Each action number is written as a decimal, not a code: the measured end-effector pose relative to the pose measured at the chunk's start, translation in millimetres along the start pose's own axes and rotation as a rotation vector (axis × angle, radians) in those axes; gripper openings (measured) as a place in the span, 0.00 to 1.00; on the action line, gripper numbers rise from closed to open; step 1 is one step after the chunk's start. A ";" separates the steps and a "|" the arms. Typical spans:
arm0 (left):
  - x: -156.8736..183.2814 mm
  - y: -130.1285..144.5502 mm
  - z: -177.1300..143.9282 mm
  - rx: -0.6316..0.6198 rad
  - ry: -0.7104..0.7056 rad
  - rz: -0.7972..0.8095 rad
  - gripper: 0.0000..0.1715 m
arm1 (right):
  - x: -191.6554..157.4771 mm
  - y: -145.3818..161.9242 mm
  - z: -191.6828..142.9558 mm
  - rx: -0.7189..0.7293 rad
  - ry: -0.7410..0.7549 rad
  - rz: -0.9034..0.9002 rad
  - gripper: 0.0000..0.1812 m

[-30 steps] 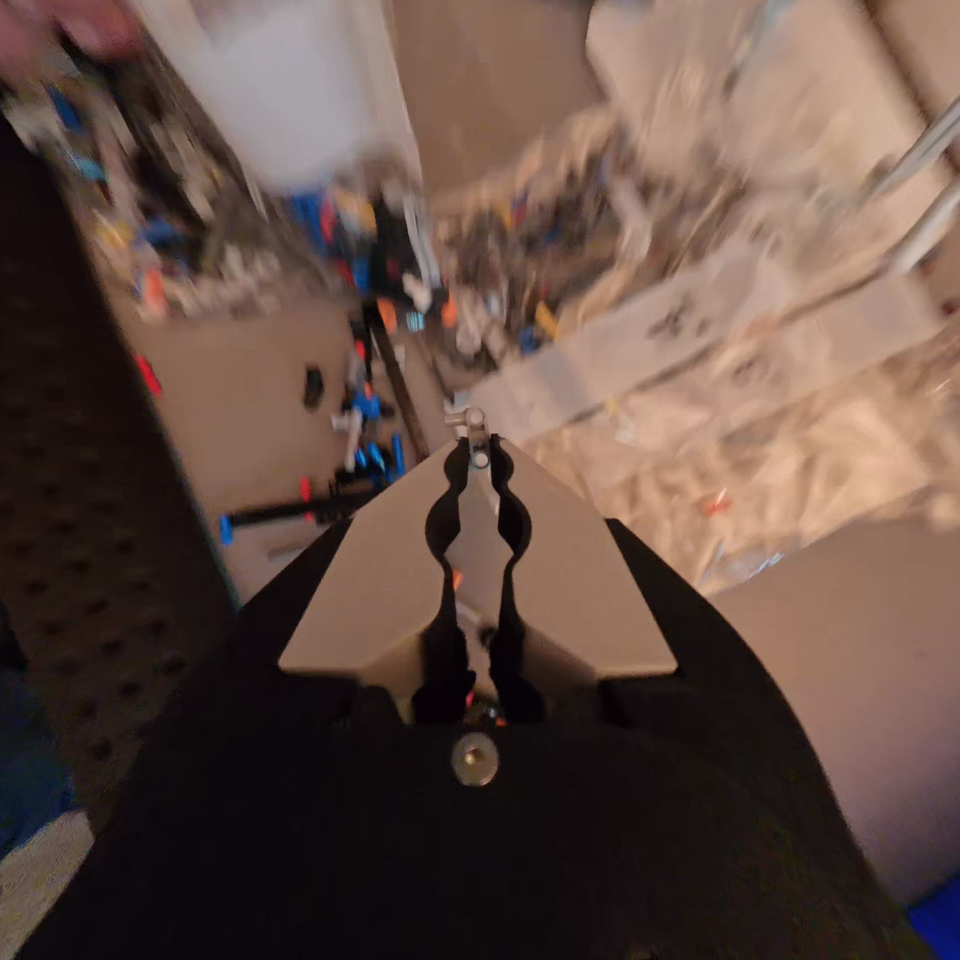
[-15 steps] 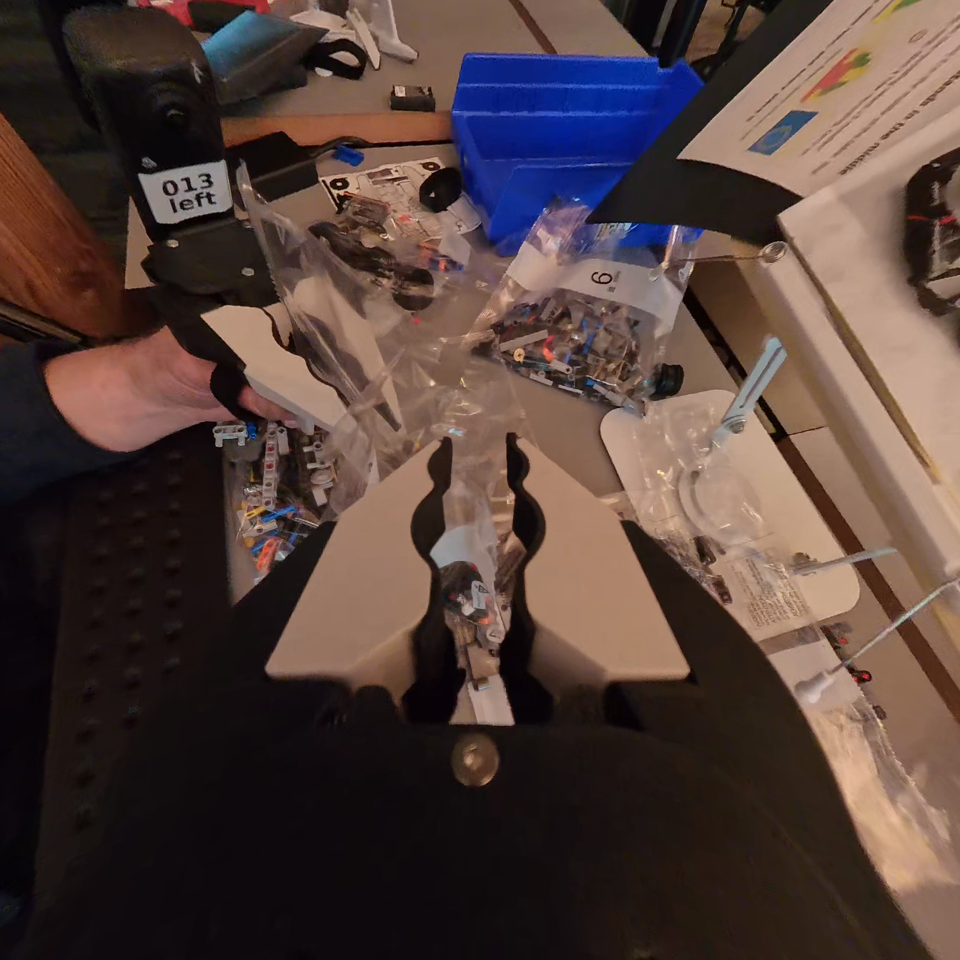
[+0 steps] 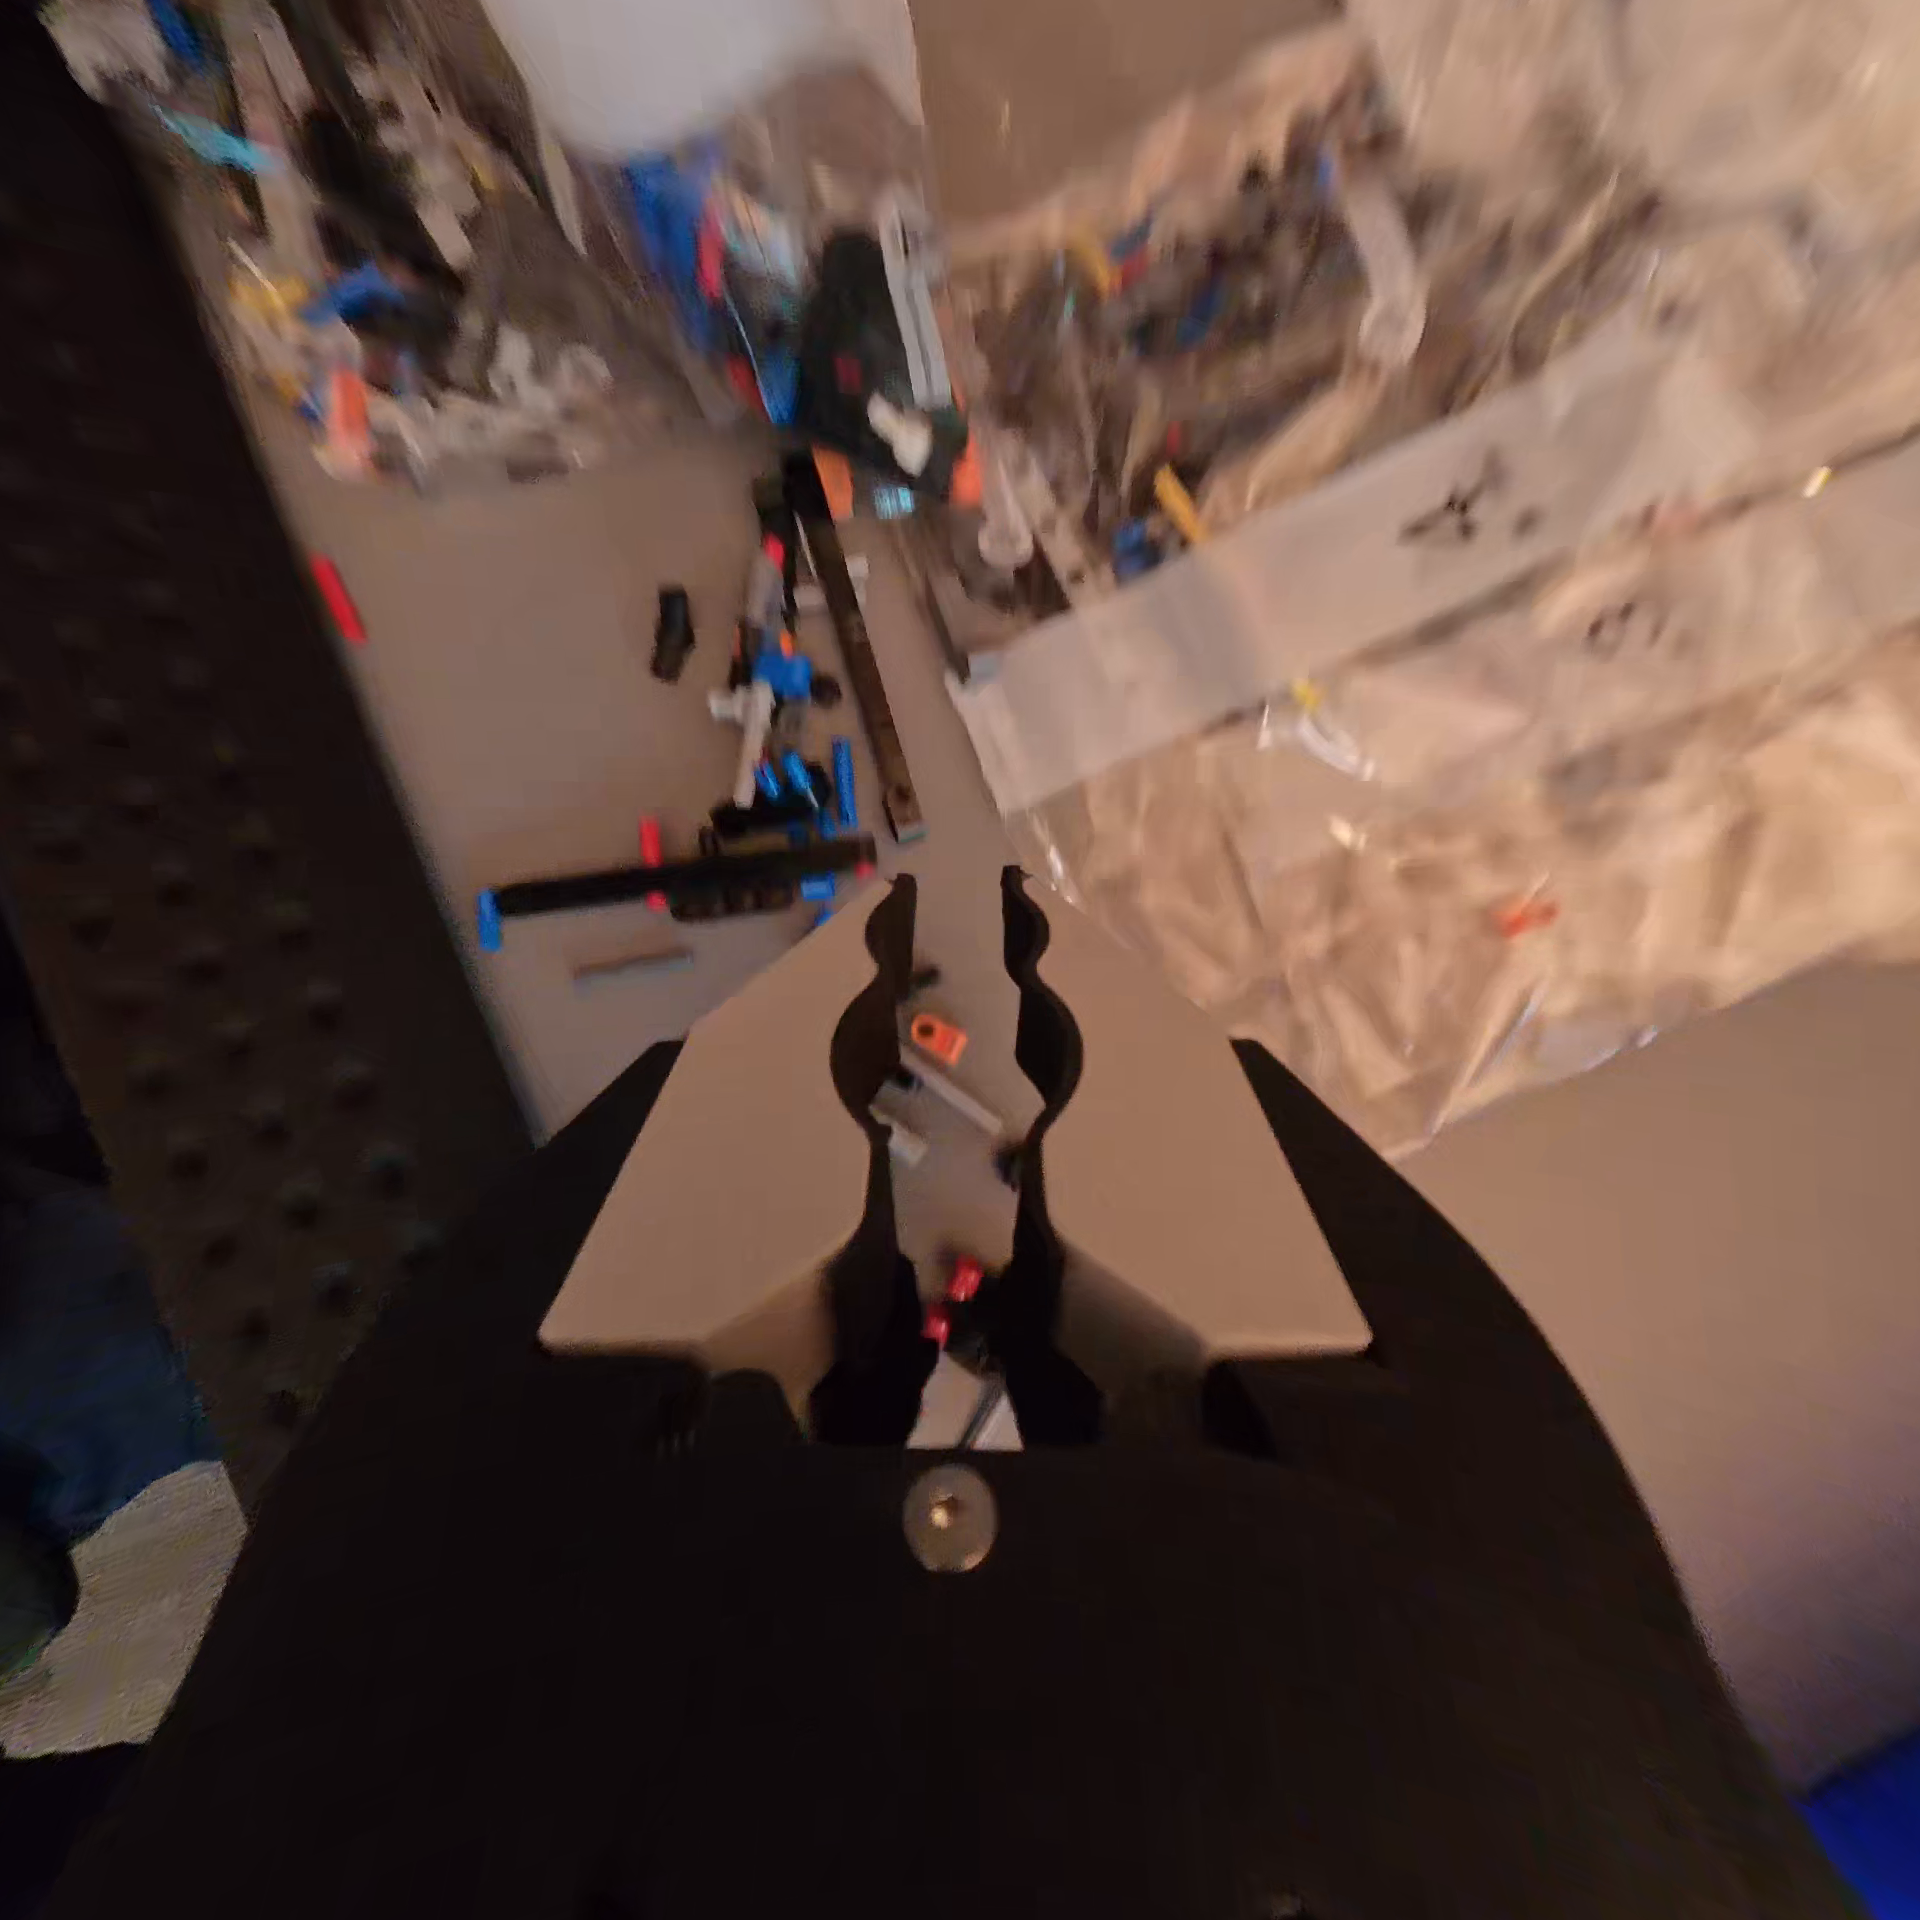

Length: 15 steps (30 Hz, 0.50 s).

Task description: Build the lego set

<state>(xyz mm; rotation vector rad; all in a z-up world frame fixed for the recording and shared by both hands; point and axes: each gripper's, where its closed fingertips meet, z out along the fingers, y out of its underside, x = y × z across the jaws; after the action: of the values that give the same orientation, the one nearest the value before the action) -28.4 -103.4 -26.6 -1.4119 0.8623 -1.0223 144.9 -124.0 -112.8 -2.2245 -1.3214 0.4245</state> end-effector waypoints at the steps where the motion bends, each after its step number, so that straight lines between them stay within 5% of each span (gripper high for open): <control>1: -0.4 0.5 0.0 -0.001 -0.001 -0.001 0.08 | 1.9 11.3 4.0 -0.025 -0.003 0.024 0.08; 7: -1.5 2.8 0.8 -0.010 -0.004 0.000 0.08 | -2.5 47.5 22.2 -0.122 -0.049 0.058 0.10; 15: -1.3 3.2 0.9 -0.013 -0.004 0.003 0.08 | -12.6 56.0 38.6 -0.165 -0.098 0.054 0.10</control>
<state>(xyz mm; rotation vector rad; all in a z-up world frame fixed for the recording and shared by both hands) -27.9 -102.2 -29.9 -1.4229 0.8691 -1.0128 159.6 -146.7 -176.4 -2.4071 -1.3944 0.4640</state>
